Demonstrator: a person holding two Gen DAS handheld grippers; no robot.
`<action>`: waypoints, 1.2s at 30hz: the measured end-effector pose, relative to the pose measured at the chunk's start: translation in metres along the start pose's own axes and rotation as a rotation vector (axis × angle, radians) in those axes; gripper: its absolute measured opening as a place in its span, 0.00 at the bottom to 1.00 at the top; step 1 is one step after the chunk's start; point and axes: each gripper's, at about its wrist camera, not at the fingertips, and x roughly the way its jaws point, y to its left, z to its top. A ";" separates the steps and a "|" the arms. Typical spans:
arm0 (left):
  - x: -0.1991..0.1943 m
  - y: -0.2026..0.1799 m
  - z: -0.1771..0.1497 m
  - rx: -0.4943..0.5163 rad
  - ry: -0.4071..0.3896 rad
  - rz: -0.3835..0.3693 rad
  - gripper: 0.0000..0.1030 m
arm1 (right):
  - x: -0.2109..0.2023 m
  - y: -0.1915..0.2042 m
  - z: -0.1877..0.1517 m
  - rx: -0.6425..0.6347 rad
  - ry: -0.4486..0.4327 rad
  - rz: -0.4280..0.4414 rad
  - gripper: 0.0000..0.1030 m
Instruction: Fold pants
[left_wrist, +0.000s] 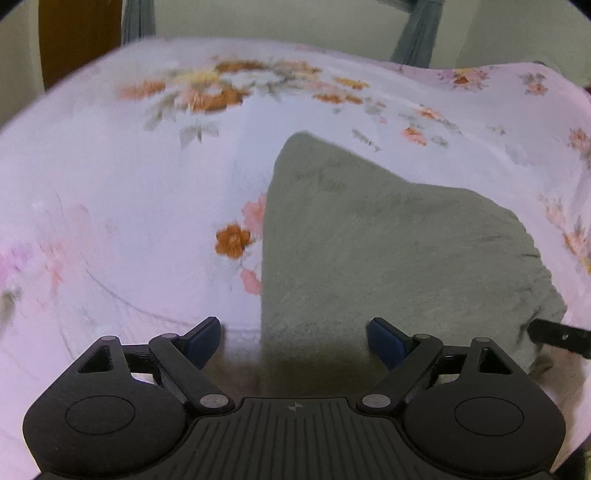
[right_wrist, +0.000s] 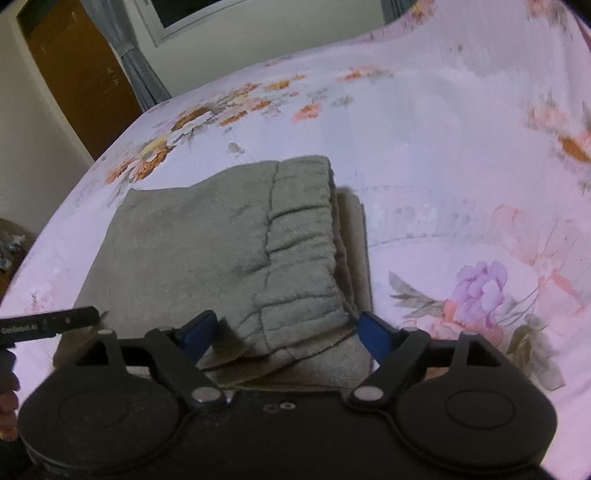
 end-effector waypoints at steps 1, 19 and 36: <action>0.004 0.003 -0.001 -0.016 0.010 -0.012 0.84 | 0.002 -0.002 0.000 0.014 0.005 0.008 0.83; 0.035 -0.003 0.010 -0.009 0.068 -0.166 0.77 | 0.027 -0.039 0.011 0.141 0.105 0.130 0.90; 0.061 0.025 0.026 -0.093 0.156 -0.356 0.56 | 0.058 -0.083 0.029 0.267 0.159 0.444 0.80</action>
